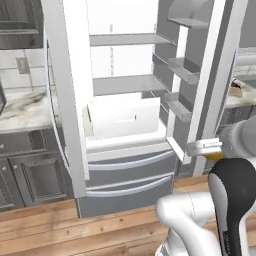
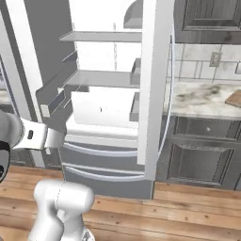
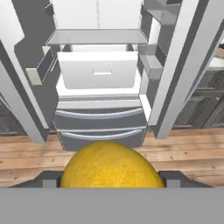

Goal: Retrieve a lemon from the fridge and place it on the cutting board with the fish.

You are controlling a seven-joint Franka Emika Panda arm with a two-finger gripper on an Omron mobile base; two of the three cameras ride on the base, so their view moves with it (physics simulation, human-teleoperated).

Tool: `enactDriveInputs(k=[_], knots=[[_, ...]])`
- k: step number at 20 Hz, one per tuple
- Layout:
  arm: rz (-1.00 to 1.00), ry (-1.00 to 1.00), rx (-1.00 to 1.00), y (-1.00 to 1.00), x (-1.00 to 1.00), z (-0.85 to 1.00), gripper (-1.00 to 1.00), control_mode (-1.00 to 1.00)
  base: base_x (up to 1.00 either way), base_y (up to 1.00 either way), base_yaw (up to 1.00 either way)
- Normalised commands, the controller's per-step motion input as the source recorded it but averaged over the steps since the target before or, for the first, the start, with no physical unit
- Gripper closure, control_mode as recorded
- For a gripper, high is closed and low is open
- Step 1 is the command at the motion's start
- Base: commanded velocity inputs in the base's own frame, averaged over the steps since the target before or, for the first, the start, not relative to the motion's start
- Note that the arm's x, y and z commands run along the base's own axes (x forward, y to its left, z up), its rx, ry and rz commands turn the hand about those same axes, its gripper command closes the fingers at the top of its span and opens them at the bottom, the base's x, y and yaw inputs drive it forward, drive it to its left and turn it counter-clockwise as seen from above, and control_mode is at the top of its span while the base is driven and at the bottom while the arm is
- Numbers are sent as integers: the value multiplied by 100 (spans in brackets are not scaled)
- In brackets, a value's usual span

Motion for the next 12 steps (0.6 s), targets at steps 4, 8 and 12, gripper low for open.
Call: enactDriveInputs(k=[4, 8, 12], knots=[[0, 0, 0, 0, 0, 0, 100, 100, -27, -82, -1], [0, 0, 0, 0, 0, 0, 100, 100, -3, -92, 0], [0, 0, 0, 0, 0, 0, 100, 100, 0, -90, 0]])
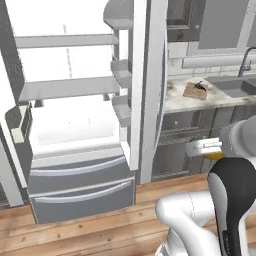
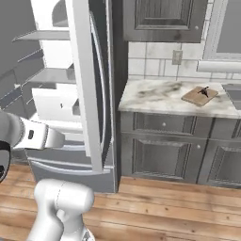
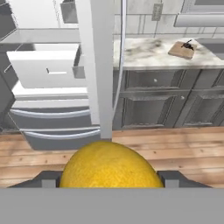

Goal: Retrieve a lemon from the fridge and place it on the cutting board with the fish.

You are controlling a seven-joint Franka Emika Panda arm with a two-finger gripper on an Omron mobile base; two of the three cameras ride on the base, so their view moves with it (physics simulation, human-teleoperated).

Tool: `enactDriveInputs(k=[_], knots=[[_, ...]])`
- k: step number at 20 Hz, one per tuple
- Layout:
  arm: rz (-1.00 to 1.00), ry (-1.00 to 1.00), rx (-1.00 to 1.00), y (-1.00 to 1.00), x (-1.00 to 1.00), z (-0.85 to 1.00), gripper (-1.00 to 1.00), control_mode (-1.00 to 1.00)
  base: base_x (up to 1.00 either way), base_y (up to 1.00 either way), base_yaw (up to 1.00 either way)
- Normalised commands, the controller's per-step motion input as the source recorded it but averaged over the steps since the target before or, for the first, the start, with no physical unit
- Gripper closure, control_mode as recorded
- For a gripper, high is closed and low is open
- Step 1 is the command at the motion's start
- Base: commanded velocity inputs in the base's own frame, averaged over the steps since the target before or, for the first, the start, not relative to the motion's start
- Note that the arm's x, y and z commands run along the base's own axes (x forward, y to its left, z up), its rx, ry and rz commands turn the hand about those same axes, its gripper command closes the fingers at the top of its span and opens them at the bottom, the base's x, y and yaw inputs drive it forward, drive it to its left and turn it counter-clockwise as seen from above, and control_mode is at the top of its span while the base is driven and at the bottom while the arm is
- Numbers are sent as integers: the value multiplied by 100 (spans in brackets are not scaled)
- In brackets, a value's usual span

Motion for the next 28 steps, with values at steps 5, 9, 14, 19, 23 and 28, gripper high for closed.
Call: enactDriveInputs(k=[5, 9, 14, 19, 23, 28], knots=[[0, 0, 0, 0, 0, 0, 100, 100, 0, -91, 0], [0, 0, 0, 0, 0, 0, 100, 100, 13, -88, 0], [0, 0, 0, 0, 0, 0, 100, 100, 39, -77, -2], [0, 0, 0, 0, 0, 0, 100, 100, 54, -69, -1], [0, 0, 0, 0, 0, 0, 100, 100, 58, -67, 0], [0, 0, 0, 0, 0, 0, 100, 100, 68, -54, -1]])
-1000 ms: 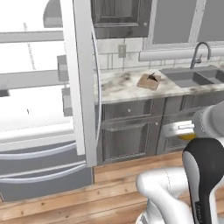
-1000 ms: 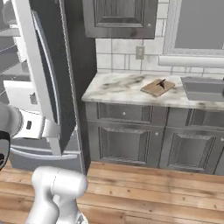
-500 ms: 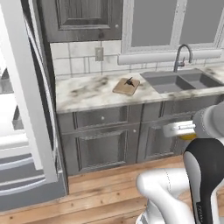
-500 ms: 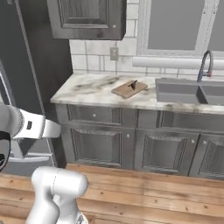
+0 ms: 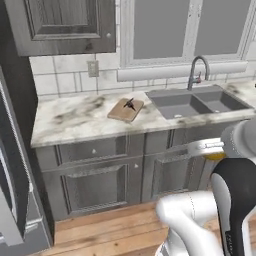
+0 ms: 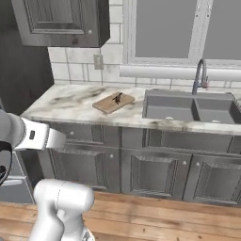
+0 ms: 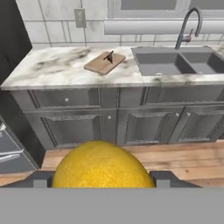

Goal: Retrieve a lemon from the fridge and place it on the cutting board with the fish.

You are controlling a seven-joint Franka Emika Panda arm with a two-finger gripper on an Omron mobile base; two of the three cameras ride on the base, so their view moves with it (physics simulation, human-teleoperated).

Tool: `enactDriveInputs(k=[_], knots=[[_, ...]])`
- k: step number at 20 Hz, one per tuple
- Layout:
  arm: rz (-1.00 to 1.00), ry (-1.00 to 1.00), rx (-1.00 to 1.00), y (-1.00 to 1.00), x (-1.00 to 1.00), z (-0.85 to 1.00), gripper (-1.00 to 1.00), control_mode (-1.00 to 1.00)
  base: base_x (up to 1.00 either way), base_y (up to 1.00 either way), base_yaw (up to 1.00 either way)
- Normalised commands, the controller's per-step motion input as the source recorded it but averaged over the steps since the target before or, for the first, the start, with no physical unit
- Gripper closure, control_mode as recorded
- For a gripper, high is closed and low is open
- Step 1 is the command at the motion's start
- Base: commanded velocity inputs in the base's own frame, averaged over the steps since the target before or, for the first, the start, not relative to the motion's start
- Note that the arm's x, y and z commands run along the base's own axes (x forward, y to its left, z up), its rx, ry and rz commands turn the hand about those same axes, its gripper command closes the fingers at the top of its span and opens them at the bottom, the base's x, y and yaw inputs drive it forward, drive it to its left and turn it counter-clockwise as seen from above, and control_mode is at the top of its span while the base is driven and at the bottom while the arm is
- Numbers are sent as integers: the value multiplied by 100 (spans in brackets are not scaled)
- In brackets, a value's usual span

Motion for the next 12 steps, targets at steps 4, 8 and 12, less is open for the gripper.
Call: enactDriveInputs(k=[4, 8, 12], knots=[[0, 0, 0, 0, 0, 0, 100, 100, 85, -30, 0], [0, 0, 0, 0, 0, 0, 100, 100, 78, -9, 0], [0, 0, 0, 0, 0, 0, 100, 100, 79, -1, 0]])
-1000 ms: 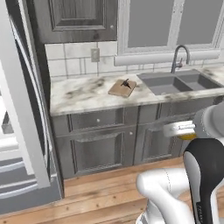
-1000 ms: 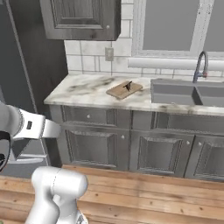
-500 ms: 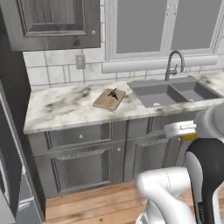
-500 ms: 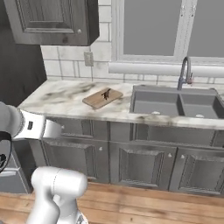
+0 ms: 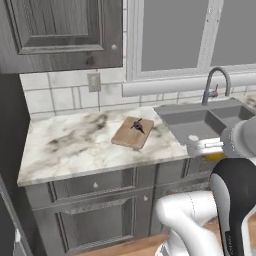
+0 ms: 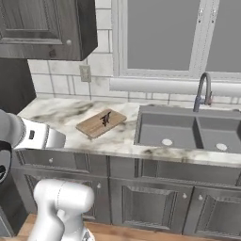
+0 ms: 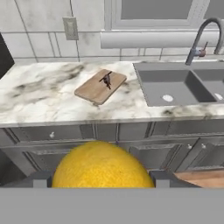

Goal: Retrieve a lemon from the fridge and place it on the cutting board with the fish.

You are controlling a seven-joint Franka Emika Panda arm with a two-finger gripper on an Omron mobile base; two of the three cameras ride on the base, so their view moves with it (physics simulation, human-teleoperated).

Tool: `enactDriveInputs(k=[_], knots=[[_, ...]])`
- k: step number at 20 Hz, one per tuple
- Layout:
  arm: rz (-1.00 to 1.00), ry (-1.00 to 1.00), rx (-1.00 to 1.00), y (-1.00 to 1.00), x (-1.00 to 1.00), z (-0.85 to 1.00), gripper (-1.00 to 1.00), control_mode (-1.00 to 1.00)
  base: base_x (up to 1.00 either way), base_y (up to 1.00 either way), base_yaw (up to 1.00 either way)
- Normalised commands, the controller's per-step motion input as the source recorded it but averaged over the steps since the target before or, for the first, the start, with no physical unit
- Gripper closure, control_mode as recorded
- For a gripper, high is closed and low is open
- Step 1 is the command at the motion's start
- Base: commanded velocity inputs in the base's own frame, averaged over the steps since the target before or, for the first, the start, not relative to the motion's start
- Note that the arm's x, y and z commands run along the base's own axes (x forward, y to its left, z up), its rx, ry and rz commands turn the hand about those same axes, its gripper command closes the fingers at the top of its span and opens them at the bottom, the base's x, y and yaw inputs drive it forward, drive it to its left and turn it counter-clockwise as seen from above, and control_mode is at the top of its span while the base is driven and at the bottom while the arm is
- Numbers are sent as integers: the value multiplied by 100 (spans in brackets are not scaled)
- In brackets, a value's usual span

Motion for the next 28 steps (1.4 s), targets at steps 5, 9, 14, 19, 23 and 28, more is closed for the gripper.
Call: enactDriveInputs(k=[5, 9, 14, 19, 23, 28], knots=[[0, 0, 0, 0, 0, 0, 100, 100, 77, -4, 0], [0, 0, 0, 0, 0, 0, 100, 100, 68, -4, 0], [0, 0, 0, 0, 0, 0, 100, 100, 42, -2, 0], [0, 0, 0, 0, 0, 0, 100, 100, 15, 0, 0], [0, 0, 0, 0, 0, 0, 100, 100, 22, 3, 0], [0, 0, 0, 1, 25, -5, 100, -100, 8, 1, 0]])
